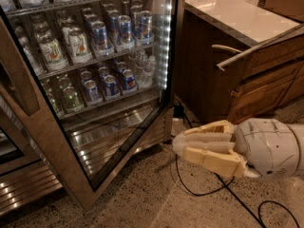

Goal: Open right fridge door

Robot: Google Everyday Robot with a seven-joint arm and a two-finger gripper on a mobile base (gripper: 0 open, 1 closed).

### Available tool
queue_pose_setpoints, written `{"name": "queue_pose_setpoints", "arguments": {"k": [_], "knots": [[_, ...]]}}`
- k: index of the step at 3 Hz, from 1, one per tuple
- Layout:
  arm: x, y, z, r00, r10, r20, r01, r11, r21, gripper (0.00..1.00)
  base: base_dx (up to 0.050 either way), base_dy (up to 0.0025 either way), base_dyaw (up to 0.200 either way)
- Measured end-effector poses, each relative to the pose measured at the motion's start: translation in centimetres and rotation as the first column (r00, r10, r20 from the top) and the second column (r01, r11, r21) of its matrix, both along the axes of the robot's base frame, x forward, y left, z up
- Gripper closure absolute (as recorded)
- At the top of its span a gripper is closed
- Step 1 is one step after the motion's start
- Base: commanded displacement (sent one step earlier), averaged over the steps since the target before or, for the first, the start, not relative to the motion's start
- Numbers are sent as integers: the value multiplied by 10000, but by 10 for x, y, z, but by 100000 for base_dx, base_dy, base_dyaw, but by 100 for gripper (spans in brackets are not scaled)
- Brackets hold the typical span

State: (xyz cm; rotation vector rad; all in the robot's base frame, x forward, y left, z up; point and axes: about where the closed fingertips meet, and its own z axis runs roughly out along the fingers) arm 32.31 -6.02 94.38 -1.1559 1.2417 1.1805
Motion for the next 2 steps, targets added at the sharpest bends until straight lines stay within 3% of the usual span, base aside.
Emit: {"name": "queue_pose_setpoints", "arguments": {"k": [1,2], "knots": [[0,0,0,10000,0,0,0,10000,0,100,-4999,-2,10],[0,0,0,10000,0,0,0,10000,0,100,-2789,230,-16591]]}}
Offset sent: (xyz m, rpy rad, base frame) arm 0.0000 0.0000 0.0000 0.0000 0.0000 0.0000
